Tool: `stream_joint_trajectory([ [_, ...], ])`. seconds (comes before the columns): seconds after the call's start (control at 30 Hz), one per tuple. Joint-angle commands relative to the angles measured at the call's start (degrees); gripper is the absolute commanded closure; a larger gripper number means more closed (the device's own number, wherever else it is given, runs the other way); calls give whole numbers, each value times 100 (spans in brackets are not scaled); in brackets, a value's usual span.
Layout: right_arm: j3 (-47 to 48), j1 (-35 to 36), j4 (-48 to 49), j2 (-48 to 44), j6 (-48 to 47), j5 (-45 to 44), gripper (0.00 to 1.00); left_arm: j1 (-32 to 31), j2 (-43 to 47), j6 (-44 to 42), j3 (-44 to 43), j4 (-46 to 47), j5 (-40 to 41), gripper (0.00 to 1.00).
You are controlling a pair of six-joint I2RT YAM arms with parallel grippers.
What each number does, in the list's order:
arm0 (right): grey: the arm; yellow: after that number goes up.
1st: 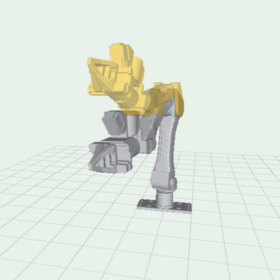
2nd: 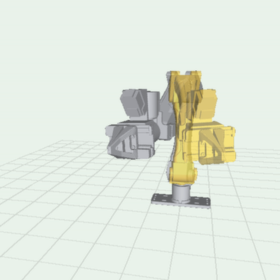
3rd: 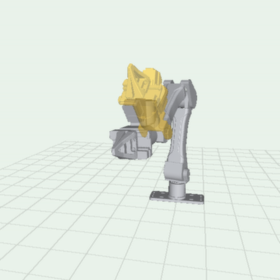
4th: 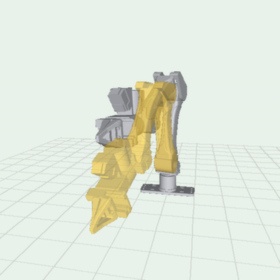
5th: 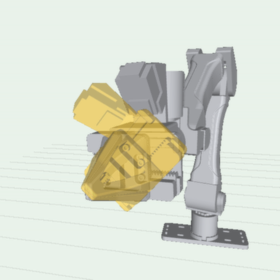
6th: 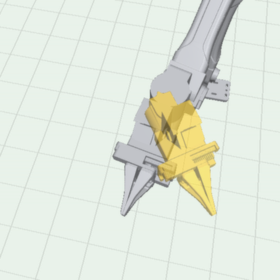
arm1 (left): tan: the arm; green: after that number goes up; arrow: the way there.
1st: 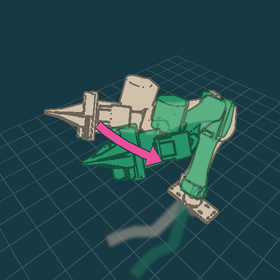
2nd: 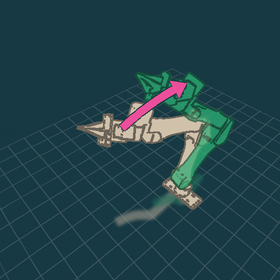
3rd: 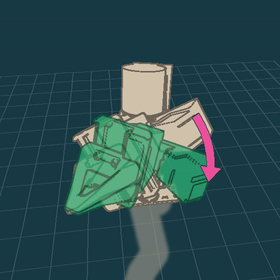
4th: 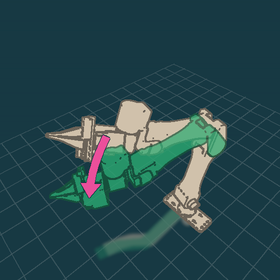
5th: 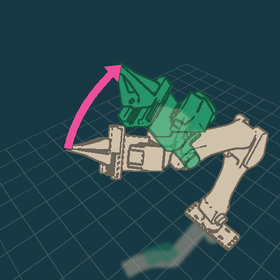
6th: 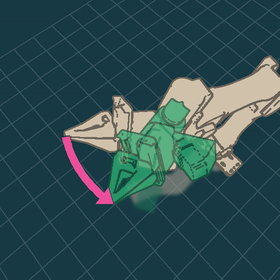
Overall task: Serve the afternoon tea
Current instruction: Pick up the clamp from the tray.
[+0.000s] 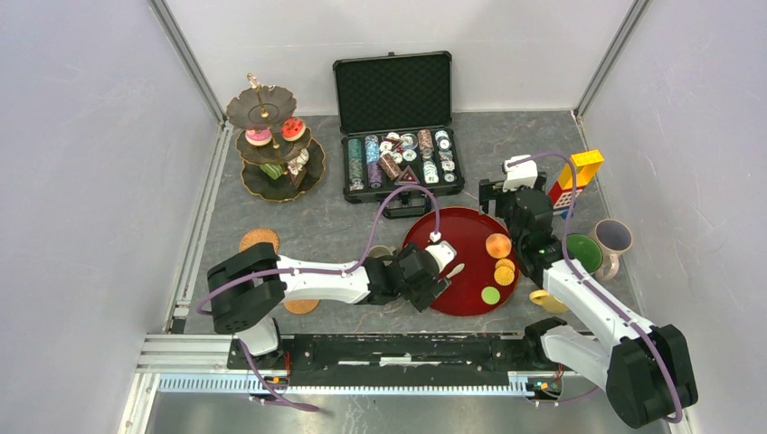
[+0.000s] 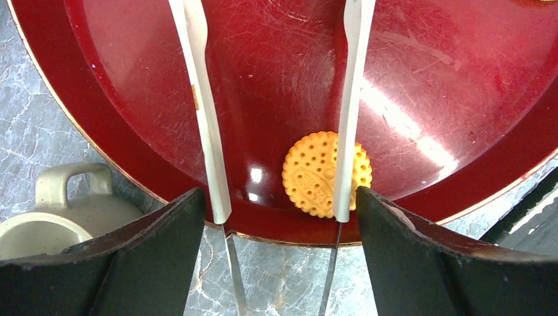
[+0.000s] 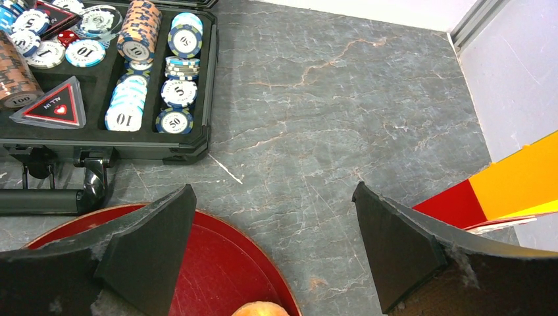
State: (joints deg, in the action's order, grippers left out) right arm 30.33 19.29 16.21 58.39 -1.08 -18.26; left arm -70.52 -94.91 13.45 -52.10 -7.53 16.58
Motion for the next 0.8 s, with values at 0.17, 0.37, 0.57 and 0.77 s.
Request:
stream_joint_trajectory([
  [0.17, -36, 5, 254, 5, 99, 29, 2, -23, 7, -71, 232, 174, 216, 12],
  [0.37, -36, 3, 275, 9, 99, 67, 2, -24, 15, -104, 20, -42, 276, 27],
  [0.57, -42, 5, 277, 18, 99, 34, 2, 1, 22, -163, -648, -597, 155, 31],
  [0.77, -36, 6, 280, 49, 91, 18, 2, 233, -328, -80, -1673, -1423, -382, 32],
])
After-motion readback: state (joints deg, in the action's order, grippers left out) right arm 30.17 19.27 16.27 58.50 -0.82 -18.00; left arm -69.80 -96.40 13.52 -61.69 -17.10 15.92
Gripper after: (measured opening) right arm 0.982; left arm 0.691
